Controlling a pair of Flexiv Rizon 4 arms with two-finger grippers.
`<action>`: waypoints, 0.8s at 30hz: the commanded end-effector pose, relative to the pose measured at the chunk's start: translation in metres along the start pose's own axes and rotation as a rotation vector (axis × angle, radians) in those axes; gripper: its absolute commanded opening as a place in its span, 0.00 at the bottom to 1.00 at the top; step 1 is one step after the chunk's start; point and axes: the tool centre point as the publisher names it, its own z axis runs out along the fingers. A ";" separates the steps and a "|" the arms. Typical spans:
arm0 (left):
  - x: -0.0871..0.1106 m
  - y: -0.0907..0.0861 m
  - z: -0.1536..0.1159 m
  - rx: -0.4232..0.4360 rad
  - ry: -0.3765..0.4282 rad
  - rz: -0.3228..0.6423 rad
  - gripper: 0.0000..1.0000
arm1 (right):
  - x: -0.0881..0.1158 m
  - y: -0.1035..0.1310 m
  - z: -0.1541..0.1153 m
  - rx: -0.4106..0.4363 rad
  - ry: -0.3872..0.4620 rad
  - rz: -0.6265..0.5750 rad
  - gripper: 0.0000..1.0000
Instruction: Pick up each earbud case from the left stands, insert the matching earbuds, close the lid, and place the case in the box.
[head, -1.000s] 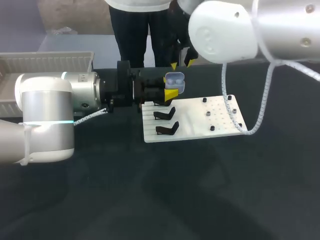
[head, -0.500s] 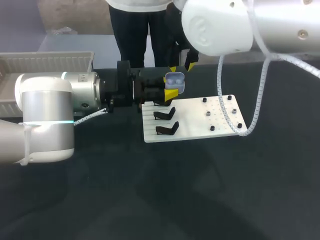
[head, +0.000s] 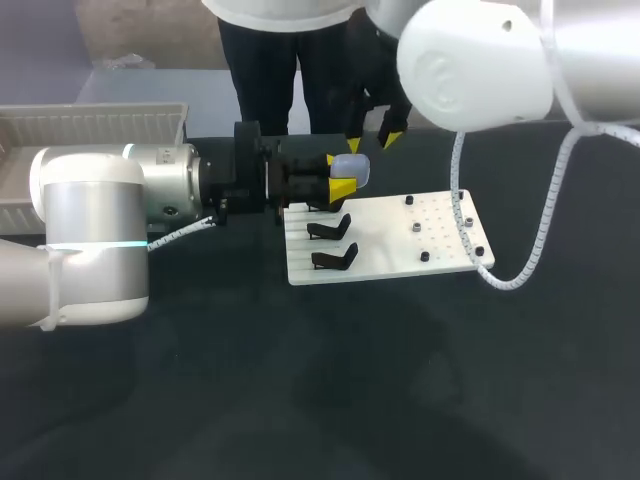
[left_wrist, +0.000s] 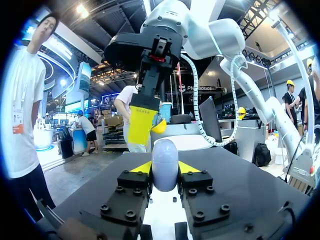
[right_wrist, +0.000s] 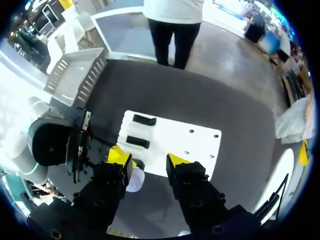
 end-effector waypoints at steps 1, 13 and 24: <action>0.001 -0.001 0.000 -0.006 -0.005 0.005 0.00 | 0.022 -0.018 -0.026 -0.004 -0.126 0.022 0.48; -0.029 0.030 -0.079 -0.135 0.058 0.100 0.00 | 0.062 -0.072 -0.034 0.043 -0.210 0.079 1.00; -0.043 0.061 -0.176 -0.298 0.114 0.184 0.00 | 0.079 -0.076 -0.033 0.051 -0.213 0.115 1.00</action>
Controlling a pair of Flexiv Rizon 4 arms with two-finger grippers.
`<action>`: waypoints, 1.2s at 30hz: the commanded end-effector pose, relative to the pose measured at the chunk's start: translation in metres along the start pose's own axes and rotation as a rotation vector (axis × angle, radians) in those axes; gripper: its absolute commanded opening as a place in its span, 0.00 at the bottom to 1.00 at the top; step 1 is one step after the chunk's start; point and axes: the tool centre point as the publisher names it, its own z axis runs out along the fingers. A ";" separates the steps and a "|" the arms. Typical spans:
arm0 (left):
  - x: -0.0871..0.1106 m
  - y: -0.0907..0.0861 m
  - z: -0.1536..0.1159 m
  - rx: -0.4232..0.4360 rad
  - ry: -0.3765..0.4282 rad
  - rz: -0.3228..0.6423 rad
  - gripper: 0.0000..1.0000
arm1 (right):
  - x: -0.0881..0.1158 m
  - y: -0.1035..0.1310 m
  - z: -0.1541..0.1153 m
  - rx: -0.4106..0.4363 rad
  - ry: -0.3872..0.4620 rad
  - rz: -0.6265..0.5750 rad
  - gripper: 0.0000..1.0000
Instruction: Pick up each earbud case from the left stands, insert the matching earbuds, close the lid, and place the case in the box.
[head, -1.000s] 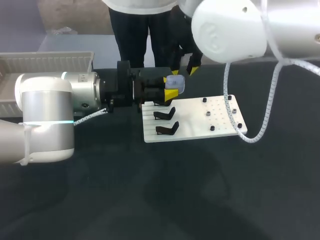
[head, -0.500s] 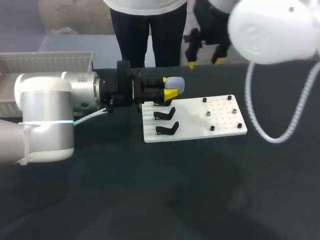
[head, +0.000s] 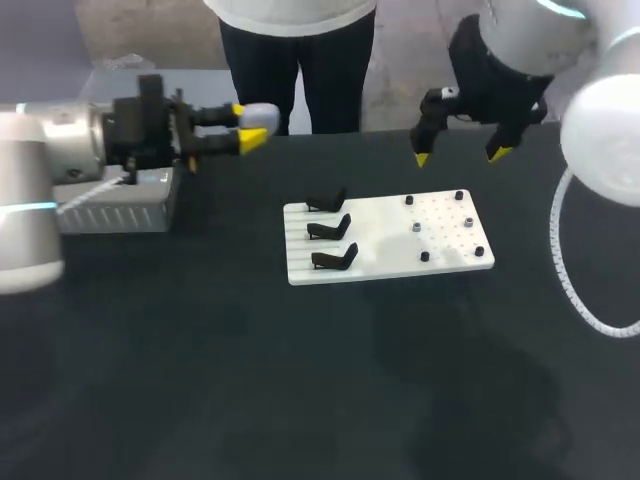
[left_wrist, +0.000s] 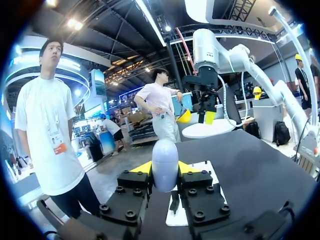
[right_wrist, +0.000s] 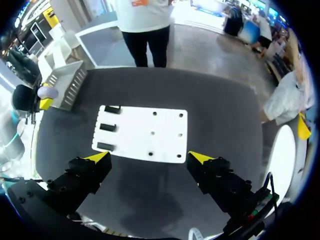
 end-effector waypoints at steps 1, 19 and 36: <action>0.000 0.009 -0.053 -0.097 0.005 0.029 0.00 | 0.008 0.000 0.000 -0.001 -0.109 -0.003 1.00; 0.080 0.074 -0.140 -0.283 0.162 0.036 0.00 | 0.014 0.015 0.013 -0.004 -0.049 0.035 1.00; 0.132 0.076 -0.155 -0.348 0.229 -0.100 1.00 | 0.028 0.019 0.015 0.003 -0.025 0.069 1.00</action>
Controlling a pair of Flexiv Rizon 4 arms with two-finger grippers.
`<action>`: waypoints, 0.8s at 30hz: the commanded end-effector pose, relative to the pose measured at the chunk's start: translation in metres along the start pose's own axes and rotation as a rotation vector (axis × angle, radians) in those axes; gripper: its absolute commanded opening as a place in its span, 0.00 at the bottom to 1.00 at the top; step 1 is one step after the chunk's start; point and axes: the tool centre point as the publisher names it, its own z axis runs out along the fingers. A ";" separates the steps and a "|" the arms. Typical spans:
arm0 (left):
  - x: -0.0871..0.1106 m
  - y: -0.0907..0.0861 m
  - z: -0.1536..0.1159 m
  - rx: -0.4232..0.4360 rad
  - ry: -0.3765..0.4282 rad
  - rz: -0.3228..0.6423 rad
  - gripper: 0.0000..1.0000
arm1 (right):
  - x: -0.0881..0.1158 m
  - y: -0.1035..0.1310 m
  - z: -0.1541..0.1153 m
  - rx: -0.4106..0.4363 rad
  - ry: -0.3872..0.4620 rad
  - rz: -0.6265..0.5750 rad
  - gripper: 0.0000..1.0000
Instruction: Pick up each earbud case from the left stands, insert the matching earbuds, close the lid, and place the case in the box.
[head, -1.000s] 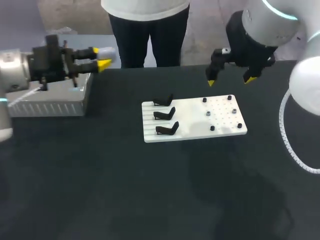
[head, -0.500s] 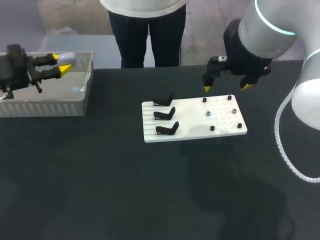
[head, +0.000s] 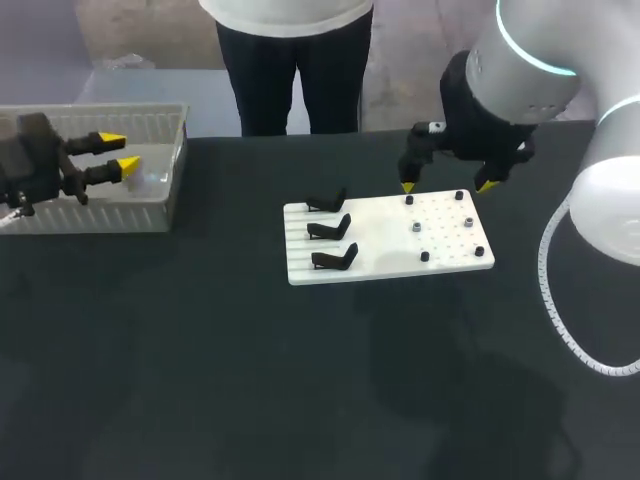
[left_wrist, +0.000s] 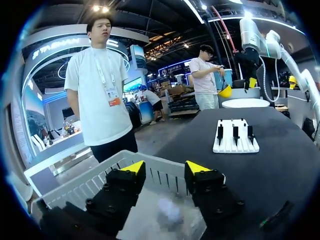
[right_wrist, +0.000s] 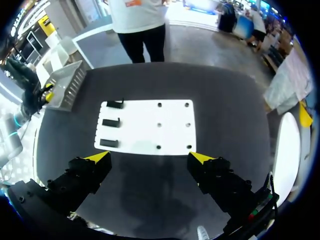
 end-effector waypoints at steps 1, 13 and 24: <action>0.005 0.001 -0.001 -0.015 -0.011 -0.006 1.00 | 0.003 0.001 -0.003 0.006 -0.006 0.001 1.00; -0.030 -0.056 -0.008 0.034 -0.029 -0.031 1.00 | 0.014 -0.017 -0.011 -0.163 -0.149 -0.287 1.00; -0.047 -0.127 -0.011 0.035 0.019 -0.113 1.00 | 0.017 -0.044 0.000 -0.391 -0.229 -0.517 1.00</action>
